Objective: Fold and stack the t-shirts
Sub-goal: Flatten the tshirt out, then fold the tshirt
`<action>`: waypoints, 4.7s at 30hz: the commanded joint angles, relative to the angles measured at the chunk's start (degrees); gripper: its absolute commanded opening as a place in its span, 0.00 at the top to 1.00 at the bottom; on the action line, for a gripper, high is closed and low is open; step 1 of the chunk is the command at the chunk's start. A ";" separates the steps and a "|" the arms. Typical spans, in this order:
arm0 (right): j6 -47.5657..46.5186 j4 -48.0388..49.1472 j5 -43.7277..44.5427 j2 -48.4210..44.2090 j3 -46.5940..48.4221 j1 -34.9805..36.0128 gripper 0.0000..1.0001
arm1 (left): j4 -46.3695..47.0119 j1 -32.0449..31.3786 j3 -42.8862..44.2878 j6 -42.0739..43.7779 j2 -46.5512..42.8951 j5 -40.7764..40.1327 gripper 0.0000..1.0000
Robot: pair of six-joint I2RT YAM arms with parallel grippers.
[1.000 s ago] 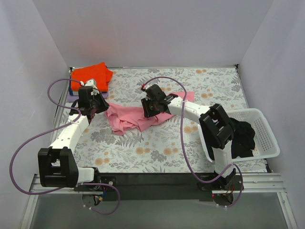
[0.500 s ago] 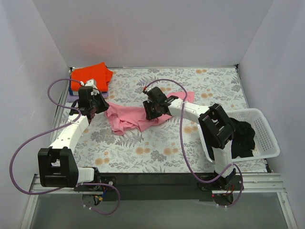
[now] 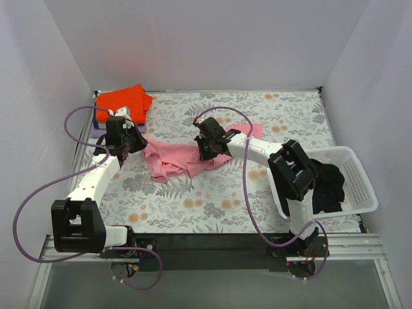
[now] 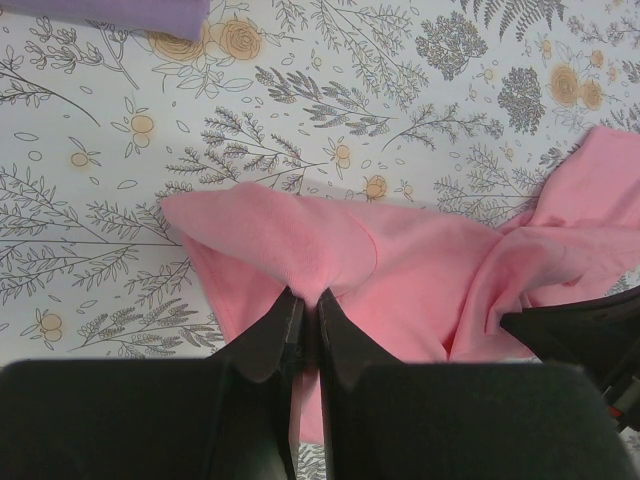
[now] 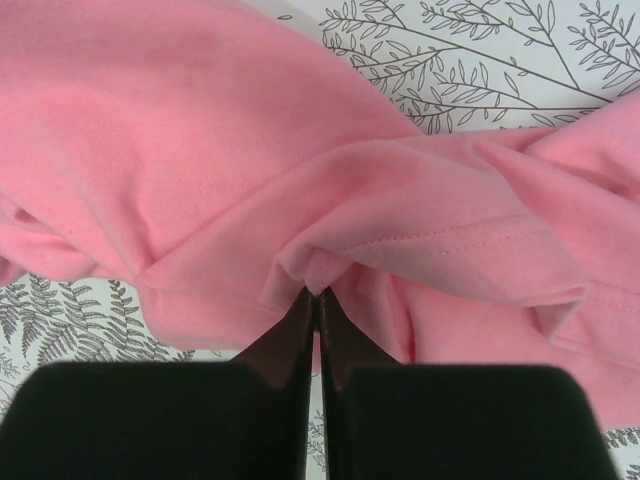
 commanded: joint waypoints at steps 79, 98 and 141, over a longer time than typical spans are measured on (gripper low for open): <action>-17.07 -5.38 16.06 -50.83 1.64 -20.29 0.99 | -12.56 0.20 39.99 10.73 -0.62 14.38 1.00; -17.34 -15.30 6.92 -70.62 7.70 -20.21 0.99 | -28.10 0.20 53.94 17.41 -22.25 5.06 1.00; -13.65 4.65 -10.76 -30.44 -11.01 -31.14 0.02 | -3.50 -6.83 32.71 6.69 22.14 10.95 0.04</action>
